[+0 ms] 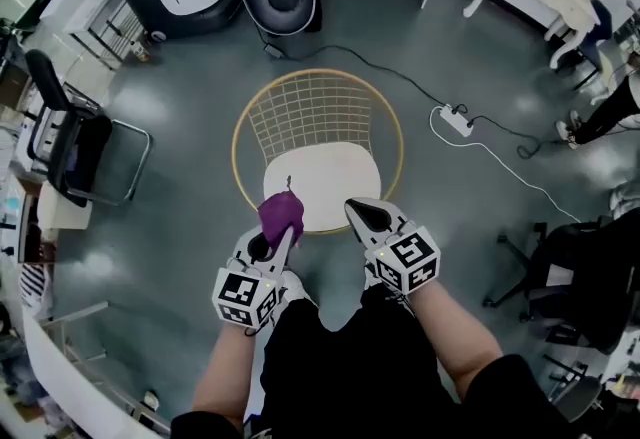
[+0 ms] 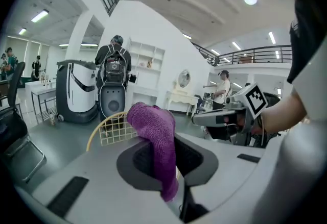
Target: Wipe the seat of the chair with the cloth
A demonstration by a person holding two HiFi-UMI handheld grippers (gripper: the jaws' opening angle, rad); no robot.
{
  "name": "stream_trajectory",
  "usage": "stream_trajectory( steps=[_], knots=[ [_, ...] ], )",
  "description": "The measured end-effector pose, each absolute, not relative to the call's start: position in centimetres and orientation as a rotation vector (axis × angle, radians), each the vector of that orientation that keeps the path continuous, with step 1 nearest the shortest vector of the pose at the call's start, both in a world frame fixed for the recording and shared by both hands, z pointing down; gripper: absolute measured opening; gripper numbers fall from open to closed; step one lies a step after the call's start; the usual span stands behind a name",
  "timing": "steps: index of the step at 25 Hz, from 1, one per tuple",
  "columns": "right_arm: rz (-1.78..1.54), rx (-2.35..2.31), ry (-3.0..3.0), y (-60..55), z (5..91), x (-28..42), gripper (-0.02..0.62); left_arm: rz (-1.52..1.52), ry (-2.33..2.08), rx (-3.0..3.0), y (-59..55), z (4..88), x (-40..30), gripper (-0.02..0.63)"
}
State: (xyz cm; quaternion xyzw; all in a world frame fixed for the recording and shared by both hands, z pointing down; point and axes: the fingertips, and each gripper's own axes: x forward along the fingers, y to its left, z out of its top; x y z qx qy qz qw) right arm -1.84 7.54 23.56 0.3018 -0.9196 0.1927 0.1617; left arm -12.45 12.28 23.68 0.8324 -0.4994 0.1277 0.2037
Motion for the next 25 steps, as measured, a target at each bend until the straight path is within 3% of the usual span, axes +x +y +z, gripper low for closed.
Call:
stream_trajectory(
  steps=[8, 25],
  knots=[
    [0.442, 0.89, -2.712, 11.2, 15.9, -0.2, 0.012, 0.26, -1.48, 2.432, 15.4, 14.7, -11.2, 0.061],
    [0.403, 0.863, -2.693, 13.8, 12.6, 1.7, 0.012, 0.259, -1.461, 2.427, 17.5, 12.7, -9.5, 0.063]
  ],
)
